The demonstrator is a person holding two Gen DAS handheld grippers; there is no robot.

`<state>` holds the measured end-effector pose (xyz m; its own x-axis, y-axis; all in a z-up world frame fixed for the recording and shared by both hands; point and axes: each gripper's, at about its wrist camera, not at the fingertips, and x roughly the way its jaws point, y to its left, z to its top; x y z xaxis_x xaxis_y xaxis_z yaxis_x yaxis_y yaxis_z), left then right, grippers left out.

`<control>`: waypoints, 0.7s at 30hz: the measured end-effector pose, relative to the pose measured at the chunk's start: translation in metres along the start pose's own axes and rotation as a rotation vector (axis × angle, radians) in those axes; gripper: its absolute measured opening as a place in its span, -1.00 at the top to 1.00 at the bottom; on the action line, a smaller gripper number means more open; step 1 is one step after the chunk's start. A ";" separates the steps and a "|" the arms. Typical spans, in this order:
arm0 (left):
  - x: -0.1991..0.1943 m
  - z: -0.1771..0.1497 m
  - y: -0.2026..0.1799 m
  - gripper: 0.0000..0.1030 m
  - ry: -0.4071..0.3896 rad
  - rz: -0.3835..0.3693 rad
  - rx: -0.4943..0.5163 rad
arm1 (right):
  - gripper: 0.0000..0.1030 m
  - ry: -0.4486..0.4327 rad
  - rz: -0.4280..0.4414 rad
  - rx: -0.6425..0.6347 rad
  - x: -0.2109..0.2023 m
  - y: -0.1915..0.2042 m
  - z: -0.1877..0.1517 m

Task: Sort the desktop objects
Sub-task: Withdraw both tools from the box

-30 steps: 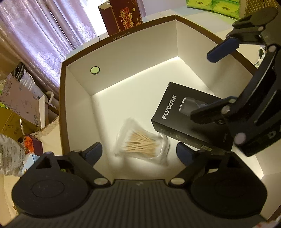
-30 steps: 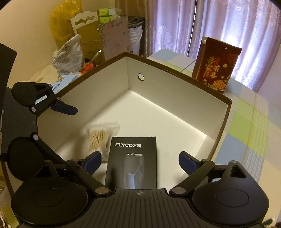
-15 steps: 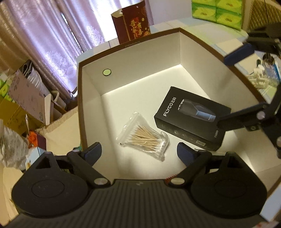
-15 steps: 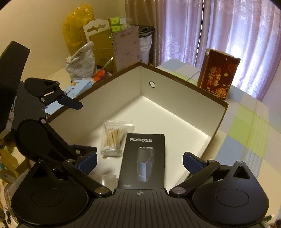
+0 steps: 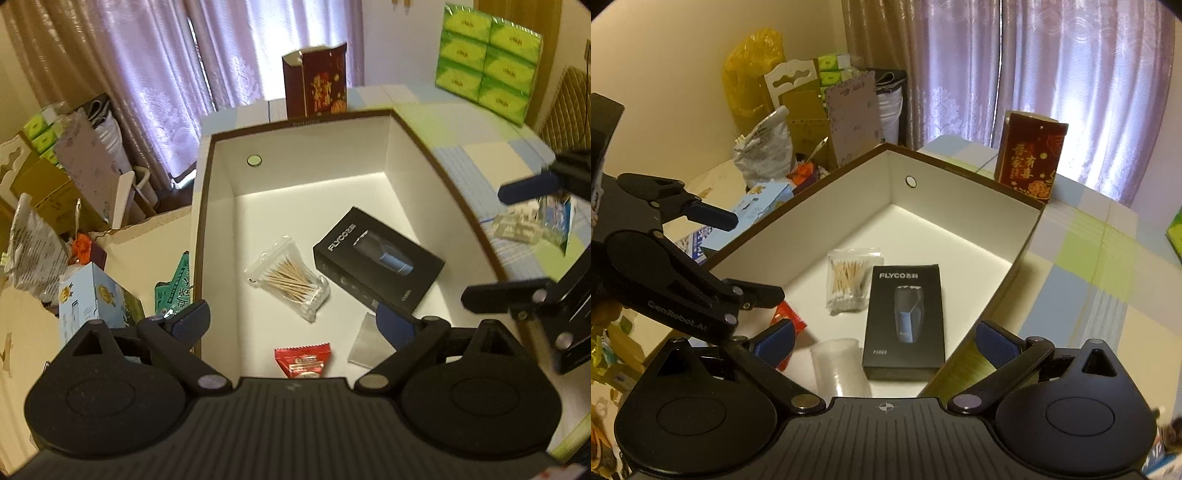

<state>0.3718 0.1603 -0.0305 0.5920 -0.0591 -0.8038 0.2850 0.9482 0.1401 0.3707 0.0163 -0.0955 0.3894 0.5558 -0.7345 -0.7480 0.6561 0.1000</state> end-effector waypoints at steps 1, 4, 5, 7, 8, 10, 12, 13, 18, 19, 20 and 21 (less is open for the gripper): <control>-0.006 -0.001 -0.002 -0.85 -0.008 0.001 -0.008 | -0.96 -0.002 0.001 0.005 -0.004 0.001 -0.002; -0.022 -0.006 -0.007 -0.86 -0.027 0.000 -0.036 | -0.96 -0.008 0.004 0.021 -0.015 0.003 -0.008; -0.027 -0.007 -0.009 -0.87 -0.031 -0.001 -0.045 | -0.96 -0.011 0.004 0.024 -0.019 0.004 -0.010; -0.036 -0.012 -0.013 -0.87 -0.035 -0.002 -0.062 | -0.96 -0.016 0.004 0.028 -0.027 0.005 -0.015; -0.040 -0.015 -0.015 -0.87 -0.036 -0.001 -0.071 | -0.96 -0.018 0.004 0.029 -0.030 0.005 -0.017; -0.048 -0.019 -0.019 -0.88 -0.039 0.004 -0.089 | -0.96 -0.023 0.003 0.031 -0.038 0.006 -0.022; -0.056 -0.024 -0.023 -0.88 -0.040 0.010 -0.112 | -0.96 -0.026 0.003 0.033 -0.046 0.007 -0.027; -0.059 -0.027 -0.025 -0.88 -0.040 0.011 -0.121 | -0.96 -0.027 0.005 0.034 -0.050 0.006 -0.030; -0.074 -0.039 -0.038 -0.88 -0.040 0.021 -0.157 | -0.96 -0.032 0.013 0.037 -0.067 0.005 -0.043; -0.076 -0.042 -0.040 -0.88 -0.040 0.024 -0.164 | -0.96 -0.029 0.019 0.040 -0.070 0.004 -0.046; -0.079 -0.044 -0.043 -0.88 -0.039 0.026 -0.171 | -0.96 -0.028 0.027 0.043 -0.073 0.004 -0.048; -0.081 -0.046 -0.045 -0.88 -0.039 0.027 -0.176 | -0.96 -0.027 0.035 0.046 -0.076 0.004 -0.051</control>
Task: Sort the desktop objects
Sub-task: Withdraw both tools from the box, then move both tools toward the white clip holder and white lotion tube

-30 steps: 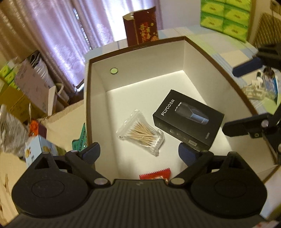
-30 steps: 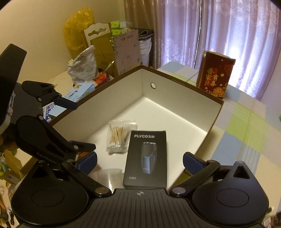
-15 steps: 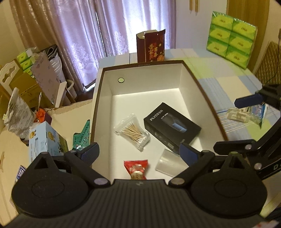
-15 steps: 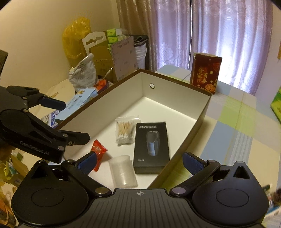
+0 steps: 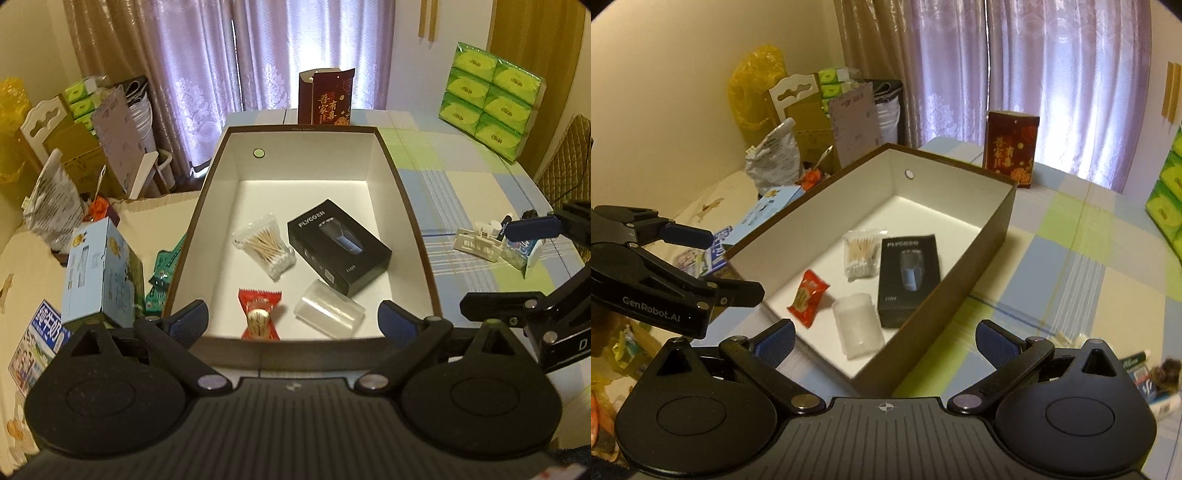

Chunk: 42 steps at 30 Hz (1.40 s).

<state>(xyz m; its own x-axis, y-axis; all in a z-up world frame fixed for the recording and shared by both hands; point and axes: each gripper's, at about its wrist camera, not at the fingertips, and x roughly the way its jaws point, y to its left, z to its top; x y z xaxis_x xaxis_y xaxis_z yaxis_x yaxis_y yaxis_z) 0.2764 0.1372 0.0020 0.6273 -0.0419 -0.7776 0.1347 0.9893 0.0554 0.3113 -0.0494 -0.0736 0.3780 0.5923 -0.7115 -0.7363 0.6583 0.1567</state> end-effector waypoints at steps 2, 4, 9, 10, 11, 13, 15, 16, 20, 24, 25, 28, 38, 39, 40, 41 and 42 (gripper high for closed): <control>-0.005 -0.005 -0.004 -0.88 0.001 0.008 -0.011 | -0.96 0.000 0.014 -0.004 -0.006 0.000 -0.005; -0.009 -0.008 -0.007 -0.88 0.004 0.018 -0.023 | -0.96 -0.001 0.017 -0.011 -0.012 0.000 -0.009; -0.016 -0.017 -0.021 -0.88 0.014 0.033 -0.039 | -0.96 0.002 0.028 0.001 -0.024 -0.007 -0.019; -0.017 -0.018 -0.024 -0.88 0.016 0.034 -0.042 | -0.96 0.005 0.029 0.002 -0.026 -0.008 -0.021; -0.019 -0.020 -0.028 -0.88 0.018 0.035 -0.046 | -0.96 0.008 0.028 0.005 -0.028 -0.010 -0.024; -0.021 -0.022 -0.033 -0.88 0.019 0.037 -0.052 | -0.96 0.017 0.033 0.012 -0.031 -0.014 -0.029; -0.022 -0.025 -0.039 -0.88 0.024 0.041 -0.061 | -0.96 0.030 0.046 0.016 -0.033 -0.018 -0.034; -0.023 -0.027 -0.043 -0.88 0.028 0.045 -0.066 | -0.96 0.038 0.055 0.018 -0.035 -0.020 -0.036; -0.025 -0.032 -0.056 -0.88 0.044 0.061 -0.078 | -0.96 0.064 0.074 0.022 -0.040 -0.029 -0.045; -0.027 -0.036 -0.069 -0.88 0.052 0.074 -0.091 | -0.96 0.068 0.079 0.005 -0.046 -0.037 -0.052; -0.027 -0.037 -0.073 -0.88 0.054 0.075 -0.094 | -0.96 0.071 0.082 0.001 -0.048 -0.039 -0.054; -0.028 -0.040 -0.083 -0.88 0.062 0.081 -0.102 | -0.96 0.081 0.080 -0.013 -0.052 -0.045 -0.059; -0.019 -0.040 -0.121 -0.89 0.089 0.073 -0.090 | -0.96 0.132 0.062 0.004 -0.068 -0.083 -0.086; -0.018 -0.039 -0.126 -0.89 0.091 0.067 -0.086 | -0.96 0.135 0.055 0.010 -0.070 -0.088 -0.089; -0.016 -0.038 -0.129 -0.89 0.093 0.061 -0.084 | -0.96 0.140 0.048 0.018 -0.072 -0.093 -0.092; -0.015 -0.037 -0.134 -0.89 0.095 0.054 -0.081 | -0.96 0.144 0.039 0.026 -0.074 -0.098 -0.095; -0.013 -0.036 -0.139 -0.89 0.097 0.044 -0.075 | -0.96 0.148 0.030 0.035 -0.076 -0.104 -0.098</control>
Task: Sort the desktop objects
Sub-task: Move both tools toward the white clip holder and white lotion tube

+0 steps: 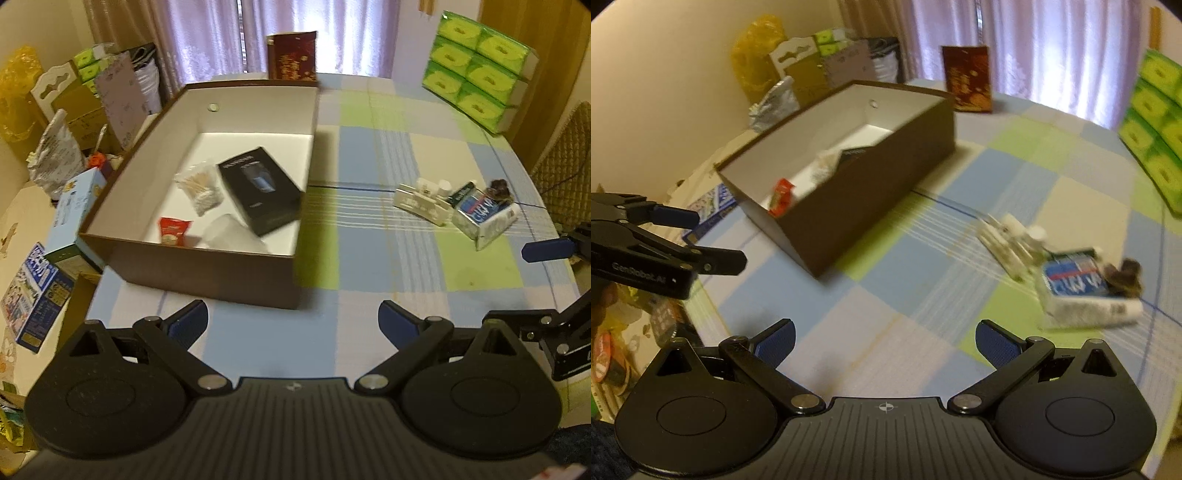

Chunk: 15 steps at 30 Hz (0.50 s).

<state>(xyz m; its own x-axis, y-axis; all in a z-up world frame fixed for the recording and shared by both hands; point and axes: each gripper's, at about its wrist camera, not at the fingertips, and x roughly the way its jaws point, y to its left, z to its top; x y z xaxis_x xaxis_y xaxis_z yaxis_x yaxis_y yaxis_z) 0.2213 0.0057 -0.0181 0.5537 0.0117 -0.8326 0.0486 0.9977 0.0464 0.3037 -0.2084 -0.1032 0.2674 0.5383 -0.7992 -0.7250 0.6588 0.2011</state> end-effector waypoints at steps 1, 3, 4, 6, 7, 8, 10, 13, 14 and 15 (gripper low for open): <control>0.001 0.001 -0.005 -0.89 0.001 -0.009 0.006 | -0.96 0.003 -0.008 0.009 -0.002 -0.005 -0.003; 0.005 0.002 -0.015 -0.89 0.003 -0.030 0.020 | -0.96 0.007 -0.025 0.032 -0.005 -0.016 -0.008; 0.007 0.003 -0.019 -0.89 0.005 -0.039 0.026 | -0.96 0.008 -0.035 0.045 -0.007 -0.021 -0.011; 0.013 0.006 -0.029 -0.89 0.009 -0.060 0.040 | -0.96 0.007 -0.054 0.073 -0.010 -0.032 -0.016; 0.016 0.007 -0.034 -0.89 0.010 -0.071 0.047 | -0.96 0.006 -0.064 0.088 -0.011 -0.038 -0.018; 0.019 0.009 -0.040 -0.89 0.012 -0.085 0.056 | -0.96 0.005 -0.074 0.101 -0.013 -0.043 -0.020; 0.025 0.013 -0.052 -0.89 0.014 -0.113 0.072 | -0.96 0.000 -0.094 0.124 -0.016 -0.053 -0.024; 0.036 0.018 -0.067 -0.89 0.019 -0.150 0.091 | -0.96 -0.013 -0.120 0.164 -0.021 -0.068 -0.029; 0.039 0.019 -0.072 -0.89 0.019 -0.158 0.097 | -0.96 -0.017 -0.129 0.179 -0.023 -0.073 -0.030; 0.044 0.022 -0.078 -0.89 0.017 -0.168 0.106 | -0.96 -0.023 -0.137 0.192 -0.024 -0.078 -0.032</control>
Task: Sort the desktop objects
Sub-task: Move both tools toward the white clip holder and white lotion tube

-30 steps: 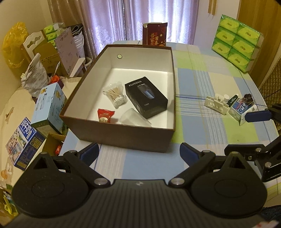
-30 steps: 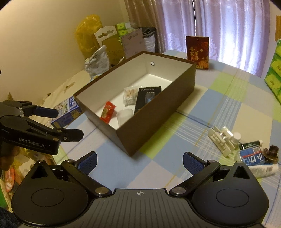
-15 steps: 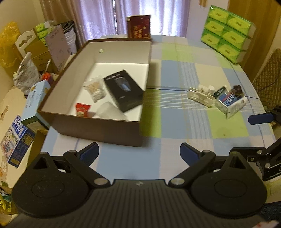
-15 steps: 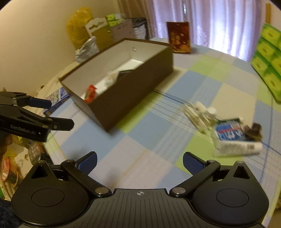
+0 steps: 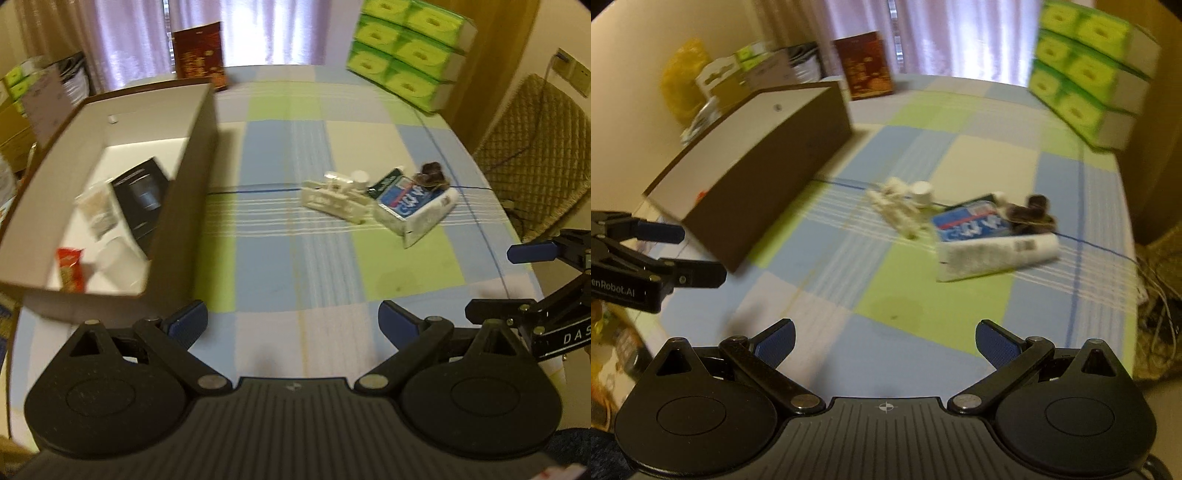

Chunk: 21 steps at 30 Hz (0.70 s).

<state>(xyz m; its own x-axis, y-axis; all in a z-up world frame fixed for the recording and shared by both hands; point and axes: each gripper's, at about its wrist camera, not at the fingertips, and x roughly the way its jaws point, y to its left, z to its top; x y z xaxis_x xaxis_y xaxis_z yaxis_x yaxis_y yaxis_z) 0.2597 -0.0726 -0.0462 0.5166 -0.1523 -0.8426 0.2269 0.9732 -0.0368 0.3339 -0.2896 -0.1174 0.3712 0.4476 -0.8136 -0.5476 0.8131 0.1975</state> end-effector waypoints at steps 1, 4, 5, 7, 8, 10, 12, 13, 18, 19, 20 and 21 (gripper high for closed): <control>0.005 0.002 -0.004 -0.89 0.000 -0.007 0.008 | -0.96 -0.005 -0.008 0.013 0.000 -0.006 0.000; 0.022 0.010 -0.014 -0.88 0.002 -0.029 0.034 | -0.96 -0.015 -0.040 0.043 0.002 -0.022 -0.001; 0.028 0.012 -0.017 -0.88 0.005 -0.035 0.039 | -0.96 -0.017 -0.049 0.054 0.004 -0.028 -0.002; 0.040 0.019 -0.023 -0.88 -0.006 -0.051 0.053 | -0.96 -0.015 -0.066 0.076 0.011 -0.040 -0.002; 0.046 0.022 -0.025 -0.88 -0.006 -0.054 0.058 | -0.96 -0.014 -0.073 0.083 0.015 -0.046 -0.002; 0.060 0.029 -0.027 -0.88 -0.018 -0.062 0.071 | -0.96 -0.012 -0.090 0.085 0.023 -0.057 -0.002; 0.075 0.036 -0.029 -0.87 -0.012 -0.065 0.076 | -0.96 -0.009 -0.110 0.080 0.032 -0.067 -0.001; 0.081 0.039 -0.030 -0.87 -0.018 -0.069 0.079 | -0.96 -0.008 -0.119 0.075 0.037 -0.072 -0.001; 0.114 0.055 -0.031 -0.87 -0.023 -0.058 0.110 | -0.96 -0.009 -0.127 0.062 0.054 -0.091 0.006; 0.121 0.058 -0.031 -0.87 -0.020 -0.057 0.116 | -0.96 -0.009 -0.125 0.062 0.057 -0.095 0.008; 0.127 0.062 -0.030 -0.88 -0.019 -0.064 0.123 | -0.96 -0.007 -0.124 0.062 0.061 -0.098 0.010; 0.135 0.064 -0.030 -0.88 -0.018 -0.066 0.132 | -0.96 -0.005 -0.123 0.063 0.063 -0.101 0.012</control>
<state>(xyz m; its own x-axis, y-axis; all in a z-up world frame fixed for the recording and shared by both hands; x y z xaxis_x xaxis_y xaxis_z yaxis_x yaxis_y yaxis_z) 0.3756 -0.1334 -0.1240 0.5117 -0.2197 -0.8306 0.3670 0.9300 -0.0200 0.4217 -0.3389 -0.1825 0.4365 0.3451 -0.8309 -0.4501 0.8834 0.1305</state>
